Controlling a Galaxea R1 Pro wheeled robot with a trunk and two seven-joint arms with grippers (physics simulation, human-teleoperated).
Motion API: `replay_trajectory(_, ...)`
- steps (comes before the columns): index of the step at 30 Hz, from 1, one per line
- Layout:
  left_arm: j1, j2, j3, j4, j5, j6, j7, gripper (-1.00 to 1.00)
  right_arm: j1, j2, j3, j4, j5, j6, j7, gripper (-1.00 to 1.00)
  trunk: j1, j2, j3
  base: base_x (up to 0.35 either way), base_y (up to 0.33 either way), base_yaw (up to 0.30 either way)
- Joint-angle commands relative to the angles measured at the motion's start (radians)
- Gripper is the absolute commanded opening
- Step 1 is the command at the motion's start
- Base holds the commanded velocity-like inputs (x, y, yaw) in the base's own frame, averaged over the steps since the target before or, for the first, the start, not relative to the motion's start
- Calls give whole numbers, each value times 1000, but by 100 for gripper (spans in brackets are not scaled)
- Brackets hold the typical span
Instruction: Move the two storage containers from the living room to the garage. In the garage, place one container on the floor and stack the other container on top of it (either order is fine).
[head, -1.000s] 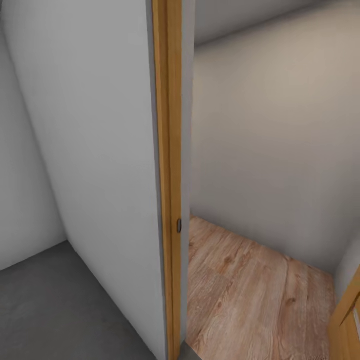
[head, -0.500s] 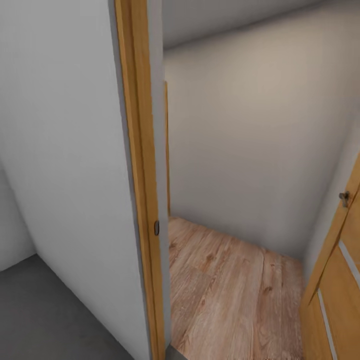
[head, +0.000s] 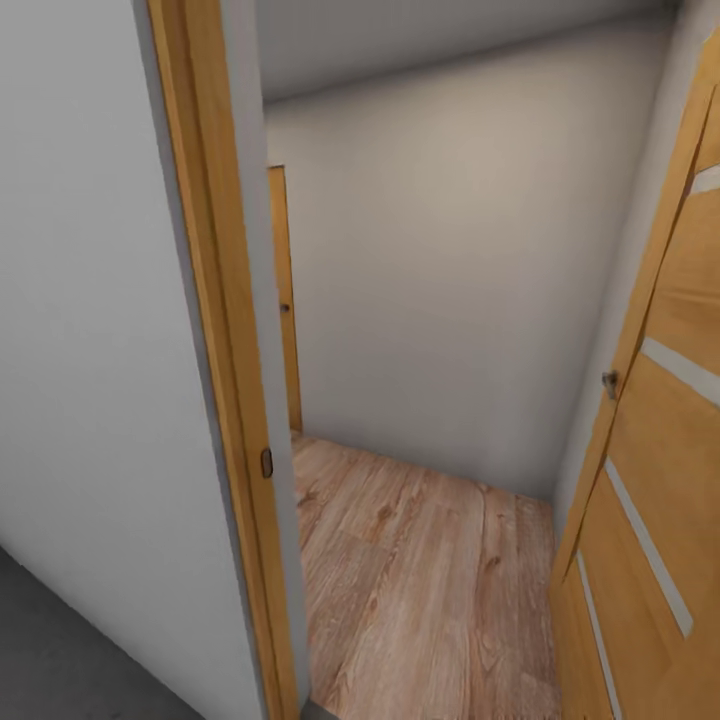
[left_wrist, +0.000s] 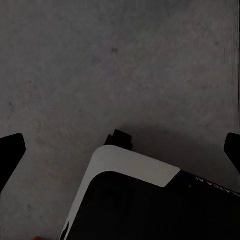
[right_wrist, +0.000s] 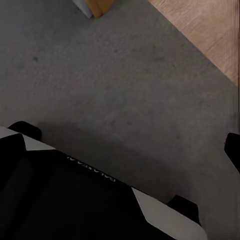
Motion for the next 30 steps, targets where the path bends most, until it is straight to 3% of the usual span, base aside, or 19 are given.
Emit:
replay_trajectory(1,-1,0,4,1,2,1,2,100,-2,0,8,5,0,-8,0,100,0,-1,-1,0,0,-285)
replay_trajectory(18,-1,0,4,1,1,1,2,100,-2,1,8,5,0,-8,0,100,0,-1,9,12,0,-285)
replay_trajectory(30,-1,0,3,1,0,1,2,100,-2,2,8,5,-1,-8,0,100,0,-1,10,289,89,-66)
